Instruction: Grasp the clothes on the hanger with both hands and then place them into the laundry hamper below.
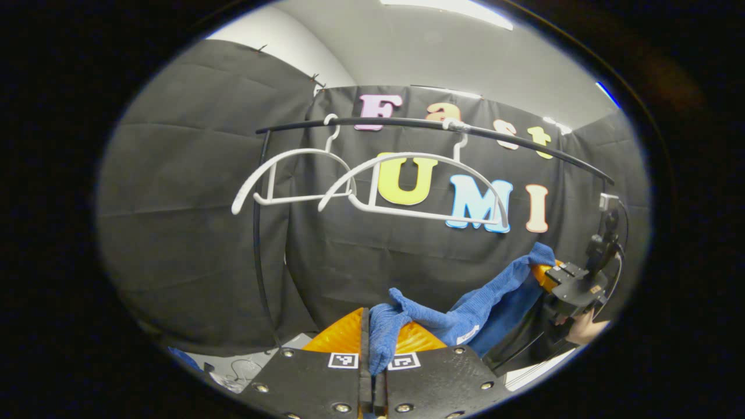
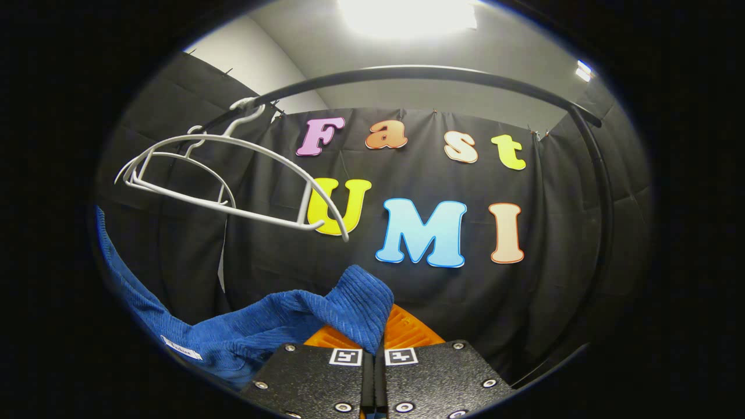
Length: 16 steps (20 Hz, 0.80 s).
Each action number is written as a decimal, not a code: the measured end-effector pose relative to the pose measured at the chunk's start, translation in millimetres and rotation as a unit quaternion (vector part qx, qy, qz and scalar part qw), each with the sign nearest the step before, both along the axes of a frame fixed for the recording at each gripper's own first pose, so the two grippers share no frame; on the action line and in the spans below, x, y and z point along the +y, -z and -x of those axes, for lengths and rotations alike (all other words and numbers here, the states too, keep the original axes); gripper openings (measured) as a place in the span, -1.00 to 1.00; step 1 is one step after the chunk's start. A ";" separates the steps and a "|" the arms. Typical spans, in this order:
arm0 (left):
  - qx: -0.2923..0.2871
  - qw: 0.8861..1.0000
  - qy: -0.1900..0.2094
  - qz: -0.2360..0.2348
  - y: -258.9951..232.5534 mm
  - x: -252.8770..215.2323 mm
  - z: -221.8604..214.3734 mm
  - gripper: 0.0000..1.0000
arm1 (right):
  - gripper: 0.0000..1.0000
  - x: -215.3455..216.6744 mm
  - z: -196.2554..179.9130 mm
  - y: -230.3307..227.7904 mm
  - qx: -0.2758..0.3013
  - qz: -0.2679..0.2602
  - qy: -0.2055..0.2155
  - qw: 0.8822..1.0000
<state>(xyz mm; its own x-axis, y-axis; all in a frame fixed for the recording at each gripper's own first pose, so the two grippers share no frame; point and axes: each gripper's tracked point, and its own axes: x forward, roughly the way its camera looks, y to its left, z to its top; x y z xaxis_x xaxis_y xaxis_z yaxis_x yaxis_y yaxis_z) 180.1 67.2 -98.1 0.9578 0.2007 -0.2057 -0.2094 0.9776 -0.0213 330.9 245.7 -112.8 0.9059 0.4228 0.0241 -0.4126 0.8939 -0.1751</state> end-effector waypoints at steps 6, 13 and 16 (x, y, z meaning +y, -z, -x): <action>-0.011 0.998 0.056 0.018 -17.4 -6.3 19.9 -0.95 | -0.99 -8.7 66.5 -21.4 0.017 0.014 -0.011 1.000; 0.003 0.991 0.122 0.049 -11.2 -3.0 47.9 -0.95 | -0.99 5.9 162.0 -14.3 0.078 0.034 -0.002 0.996; 0.014 0.985 0.164 0.058 -0.1 -10.5 56.9 -0.96 | -0.99 12.2 196.8 -6.8 0.110 0.031 0.010 0.993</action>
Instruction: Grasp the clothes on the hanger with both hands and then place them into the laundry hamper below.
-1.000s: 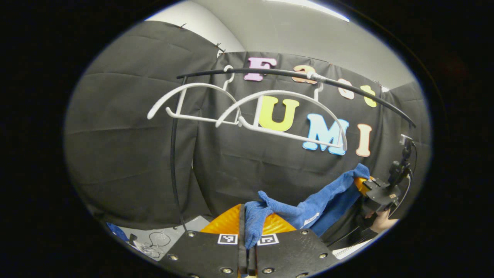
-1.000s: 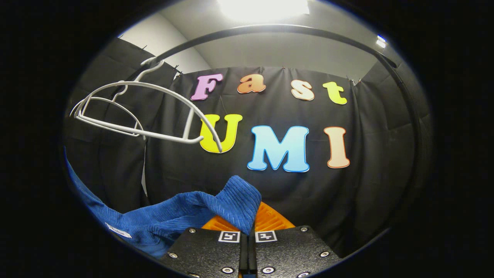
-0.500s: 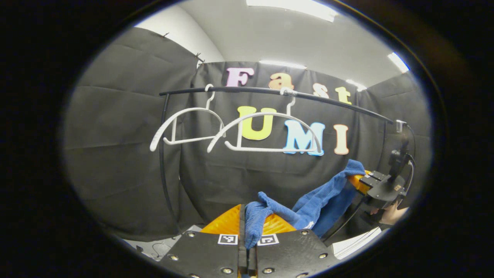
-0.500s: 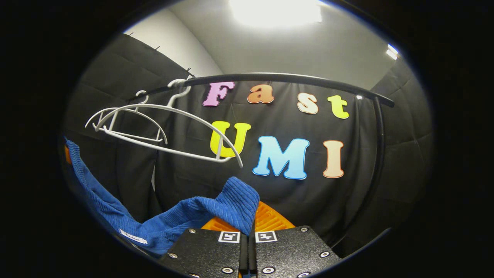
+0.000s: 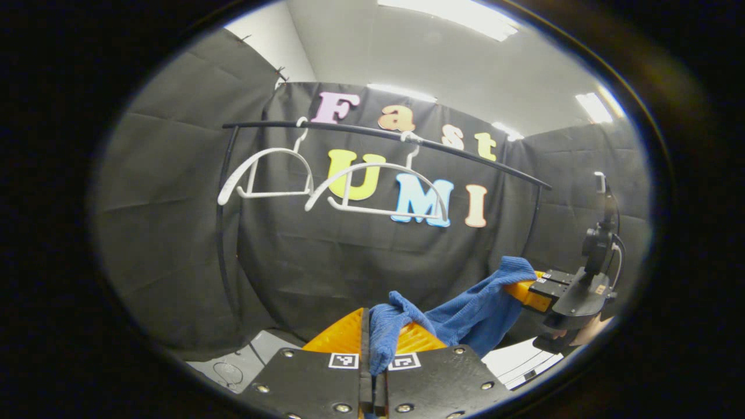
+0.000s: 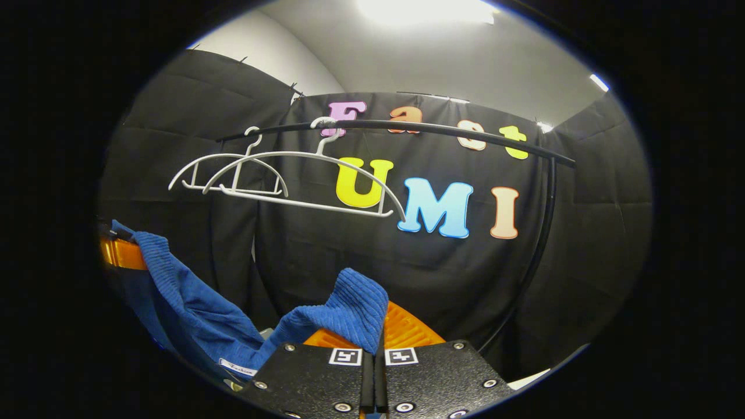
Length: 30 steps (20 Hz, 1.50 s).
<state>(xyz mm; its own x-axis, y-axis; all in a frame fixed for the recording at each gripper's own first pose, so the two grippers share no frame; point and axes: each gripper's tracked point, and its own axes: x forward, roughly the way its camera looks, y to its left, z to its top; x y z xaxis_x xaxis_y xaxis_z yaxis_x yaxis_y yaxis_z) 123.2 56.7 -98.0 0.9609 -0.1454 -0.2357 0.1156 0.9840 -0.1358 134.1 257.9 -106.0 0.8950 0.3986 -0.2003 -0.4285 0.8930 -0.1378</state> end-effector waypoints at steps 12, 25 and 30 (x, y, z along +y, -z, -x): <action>0.079 0.997 0.013 -0.006 79.9 -15.2 29.8 -0.93 | -0.99 -19.3 74.0 73.9 0.140 -0.043 0.054 0.988; 0.201 0.979 -0.023 -0.030 205.1 -17.0 53.4 -0.91 | -0.99 -36.0 97.6 175.5 0.269 -0.049 0.063 0.960; 0.242 0.970 -0.009 -0.031 257.7 -10.2 51.5 -0.91 | -0.98 -37.9 96.4 218.1 0.301 -0.018 0.087 0.950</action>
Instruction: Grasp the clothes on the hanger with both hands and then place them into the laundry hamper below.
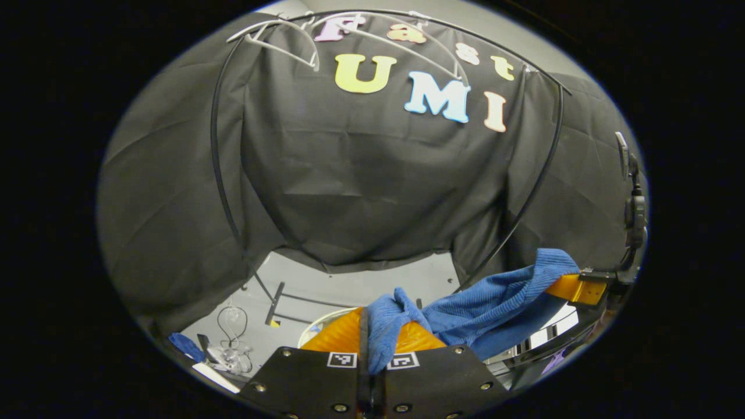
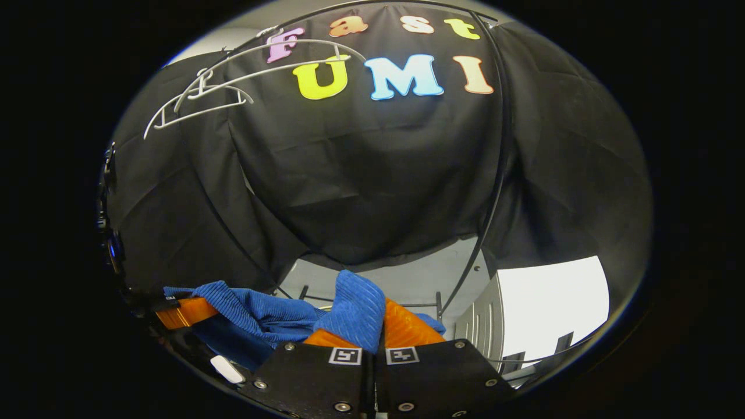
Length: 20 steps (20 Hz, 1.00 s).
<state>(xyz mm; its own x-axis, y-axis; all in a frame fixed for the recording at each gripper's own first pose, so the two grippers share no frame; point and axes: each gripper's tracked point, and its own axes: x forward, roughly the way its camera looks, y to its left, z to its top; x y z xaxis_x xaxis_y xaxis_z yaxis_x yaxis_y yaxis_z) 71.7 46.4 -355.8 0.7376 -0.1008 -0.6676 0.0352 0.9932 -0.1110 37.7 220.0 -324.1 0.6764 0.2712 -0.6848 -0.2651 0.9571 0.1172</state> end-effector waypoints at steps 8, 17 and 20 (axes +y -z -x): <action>0.040 0.999 0.023 -0.001 81.5 21.0 9.7 -0.93 | -0.98 7.6 -0.3 53.1 0.025 0.043 0.005 0.999; 0.072 0.996 0.048 -0.002 131.7 29.5 -6.0 -0.91 | -0.98 10.0 5.1 92.4 0.054 0.051 0.034 0.997; 0.074 0.996 0.057 -0.005 139.1 23.7 -10.4 -0.91 | -0.96 8.5 10.1 94.5 0.059 0.054 0.036 0.996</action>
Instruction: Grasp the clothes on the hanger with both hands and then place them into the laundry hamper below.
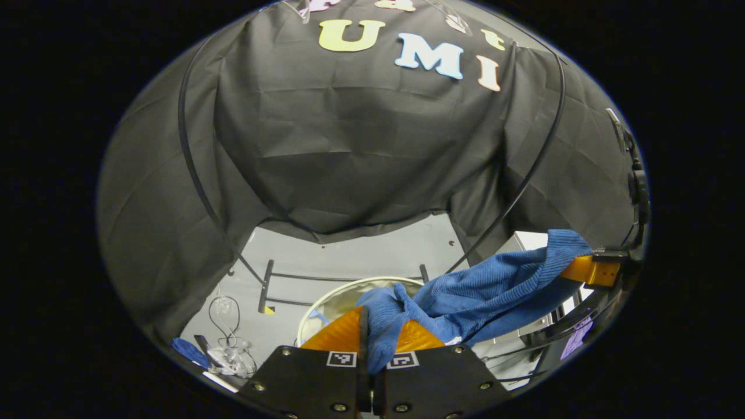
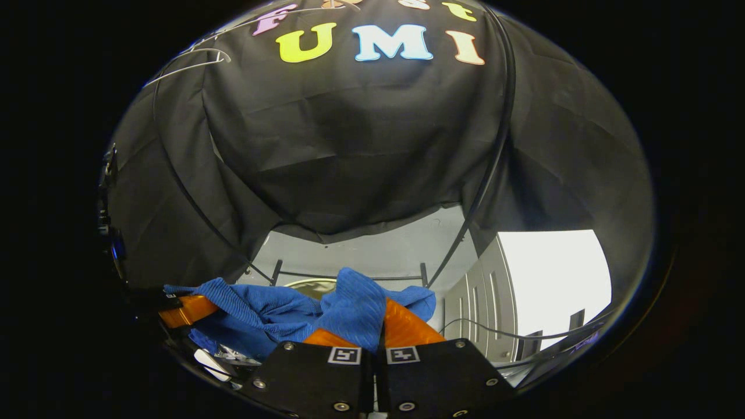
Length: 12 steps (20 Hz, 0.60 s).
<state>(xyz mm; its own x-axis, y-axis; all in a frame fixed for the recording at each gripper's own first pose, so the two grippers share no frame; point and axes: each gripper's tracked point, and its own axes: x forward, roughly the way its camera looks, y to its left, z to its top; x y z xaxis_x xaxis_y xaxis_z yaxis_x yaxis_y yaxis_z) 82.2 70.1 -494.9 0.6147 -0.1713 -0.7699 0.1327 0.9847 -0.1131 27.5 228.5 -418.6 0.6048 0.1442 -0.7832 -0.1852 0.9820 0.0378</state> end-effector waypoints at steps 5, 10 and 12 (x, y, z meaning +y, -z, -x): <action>0.006 1.000 0.006 -0.013 3.8 -4.7 -3.7 -0.89 | -0.95 -0.1 3.9 -0.4 0.009 0.001 0.012 1.000; 0.015 1.000 -0.004 -0.024 4.0 -1.3 -2.0 -0.89 | -0.92 0.1 7.6 0.2 0.025 0.004 0.015 1.000; 0.023 0.999 -0.012 -0.024 4.0 1.7 5.0 -0.89 | -0.89 -1.7 8.9 0.4 0.027 0.011 0.011 1.000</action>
<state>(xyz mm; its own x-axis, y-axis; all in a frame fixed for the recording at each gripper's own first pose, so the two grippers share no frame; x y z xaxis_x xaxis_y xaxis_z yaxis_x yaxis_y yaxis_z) 77.1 71.8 -498.9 0.5826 -0.1197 -0.8039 0.1054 0.9919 -0.0713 18.6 226.7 -419.1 0.5651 0.1139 -0.8171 -0.1623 0.9864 0.0253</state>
